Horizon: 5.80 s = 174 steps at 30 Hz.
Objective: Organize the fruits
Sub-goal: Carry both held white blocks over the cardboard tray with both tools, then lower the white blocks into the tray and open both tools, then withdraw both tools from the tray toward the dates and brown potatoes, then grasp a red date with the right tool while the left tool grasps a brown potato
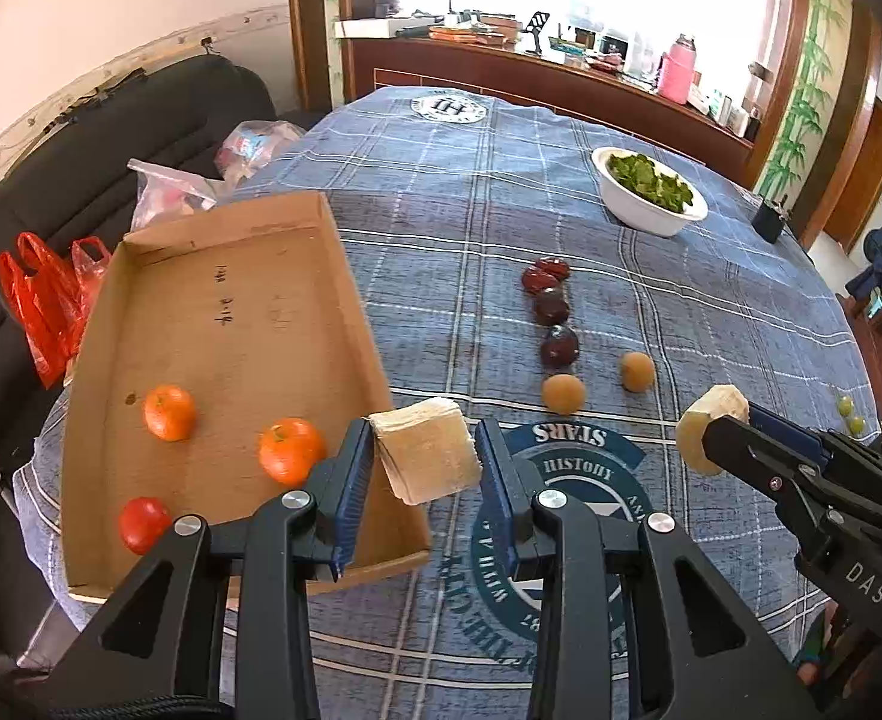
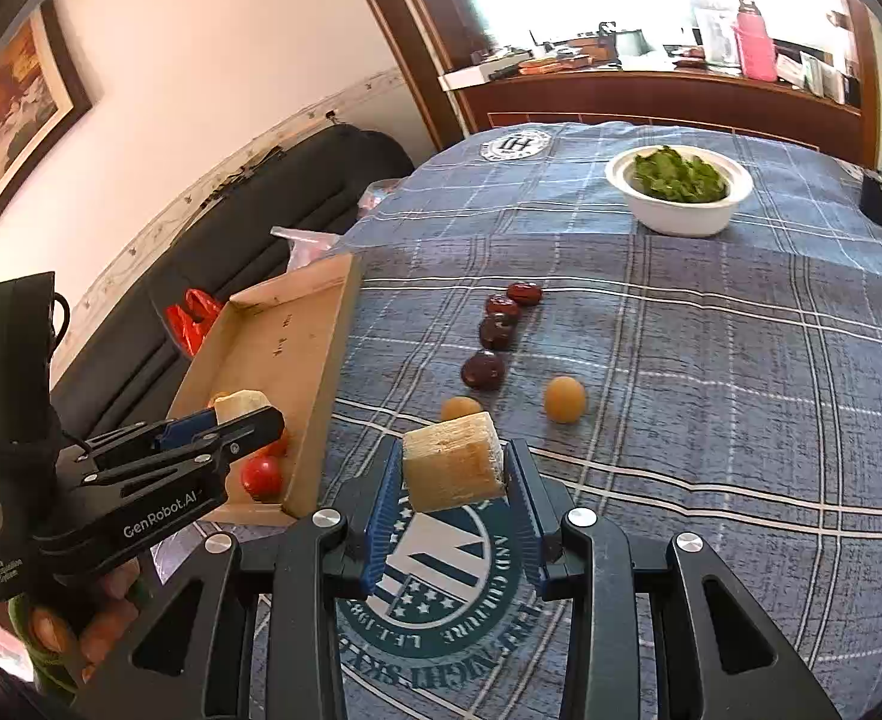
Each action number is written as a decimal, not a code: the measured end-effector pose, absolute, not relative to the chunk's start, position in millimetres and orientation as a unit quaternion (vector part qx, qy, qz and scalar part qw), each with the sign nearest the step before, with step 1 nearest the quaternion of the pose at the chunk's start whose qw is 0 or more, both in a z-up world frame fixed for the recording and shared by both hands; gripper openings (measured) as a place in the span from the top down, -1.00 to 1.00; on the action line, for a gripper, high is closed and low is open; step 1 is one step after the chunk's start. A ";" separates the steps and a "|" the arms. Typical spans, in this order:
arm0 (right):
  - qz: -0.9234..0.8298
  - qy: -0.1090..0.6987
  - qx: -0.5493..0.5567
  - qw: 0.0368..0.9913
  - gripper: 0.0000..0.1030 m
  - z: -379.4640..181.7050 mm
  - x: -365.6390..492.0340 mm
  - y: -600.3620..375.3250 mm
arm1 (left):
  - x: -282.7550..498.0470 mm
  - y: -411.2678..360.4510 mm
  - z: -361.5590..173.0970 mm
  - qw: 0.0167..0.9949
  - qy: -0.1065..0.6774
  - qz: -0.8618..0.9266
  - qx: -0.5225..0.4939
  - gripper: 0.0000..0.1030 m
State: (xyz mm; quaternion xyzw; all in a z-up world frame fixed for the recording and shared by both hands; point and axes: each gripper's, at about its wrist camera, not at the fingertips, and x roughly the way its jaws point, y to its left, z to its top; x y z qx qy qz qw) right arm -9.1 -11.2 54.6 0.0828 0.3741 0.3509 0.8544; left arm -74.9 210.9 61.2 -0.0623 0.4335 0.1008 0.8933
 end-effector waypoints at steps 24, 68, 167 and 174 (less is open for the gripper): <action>0.405 0.368 0.039 0.836 0.32 70.8 -15.5 64.5 | -89.3 281.8 66.3 0.889 0.421 0.161 -0.087 0.37; 0.460 0.420 -0.044 0.781 0.32 27.0 16.3 232.4 | -33.9 399.3 2.7 0.805 0.523 0.246 -0.133 0.36; 0.309 0.399 0.081 0.860 0.06 29.4 34.3 -20.4 | -32.3 174.6 23.9 0.856 0.506 0.039 -0.098 0.07; 0.323 0.409 0.094 0.848 0.18 27.3 98.5 9.3 | -9.9 174.8 4.1 0.847 0.514 0.021 -0.131 0.07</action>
